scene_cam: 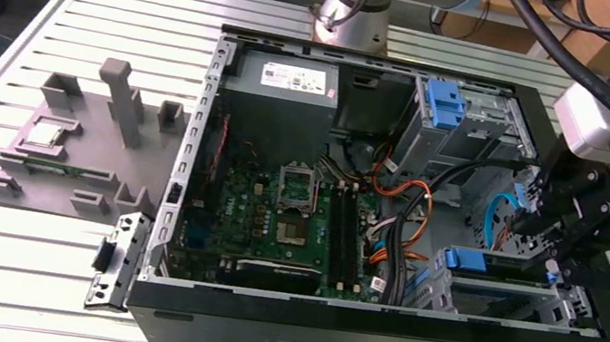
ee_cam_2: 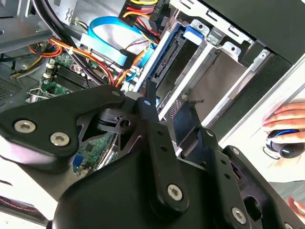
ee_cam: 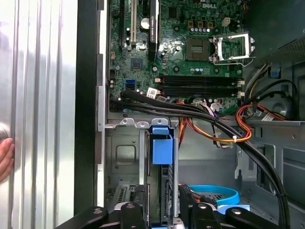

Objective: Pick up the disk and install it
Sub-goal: 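Insert the disk into the insertion slot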

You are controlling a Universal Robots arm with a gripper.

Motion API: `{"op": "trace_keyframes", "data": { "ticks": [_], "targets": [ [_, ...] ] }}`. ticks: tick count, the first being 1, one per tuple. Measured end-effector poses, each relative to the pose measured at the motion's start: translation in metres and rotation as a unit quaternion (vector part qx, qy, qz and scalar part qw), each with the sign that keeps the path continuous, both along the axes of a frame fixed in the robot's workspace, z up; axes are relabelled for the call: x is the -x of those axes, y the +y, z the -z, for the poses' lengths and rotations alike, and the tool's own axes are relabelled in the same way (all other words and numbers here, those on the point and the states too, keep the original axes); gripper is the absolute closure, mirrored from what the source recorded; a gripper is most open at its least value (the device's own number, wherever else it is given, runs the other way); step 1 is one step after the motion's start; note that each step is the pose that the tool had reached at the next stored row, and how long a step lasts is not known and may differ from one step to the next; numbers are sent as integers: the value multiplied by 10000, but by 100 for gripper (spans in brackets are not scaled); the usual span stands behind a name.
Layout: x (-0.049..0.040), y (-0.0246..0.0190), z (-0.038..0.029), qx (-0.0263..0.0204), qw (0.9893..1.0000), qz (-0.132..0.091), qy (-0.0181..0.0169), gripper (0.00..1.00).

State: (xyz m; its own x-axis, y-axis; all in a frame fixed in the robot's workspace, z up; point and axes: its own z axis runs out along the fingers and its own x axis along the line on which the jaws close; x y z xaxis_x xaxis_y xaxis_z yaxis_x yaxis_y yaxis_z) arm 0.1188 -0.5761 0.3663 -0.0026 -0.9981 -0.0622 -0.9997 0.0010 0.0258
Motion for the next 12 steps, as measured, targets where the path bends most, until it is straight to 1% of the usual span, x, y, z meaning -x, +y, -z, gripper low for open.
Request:
{"op": "trace_keyframes", "data": {
  "ticks": [2, 12],
  "targets": [
    [0, 8, 1, 0, 10000, 0, 0, 58],
    [0, 9, -6, -1, 10000, 0, 0, 58]
  ]
}}
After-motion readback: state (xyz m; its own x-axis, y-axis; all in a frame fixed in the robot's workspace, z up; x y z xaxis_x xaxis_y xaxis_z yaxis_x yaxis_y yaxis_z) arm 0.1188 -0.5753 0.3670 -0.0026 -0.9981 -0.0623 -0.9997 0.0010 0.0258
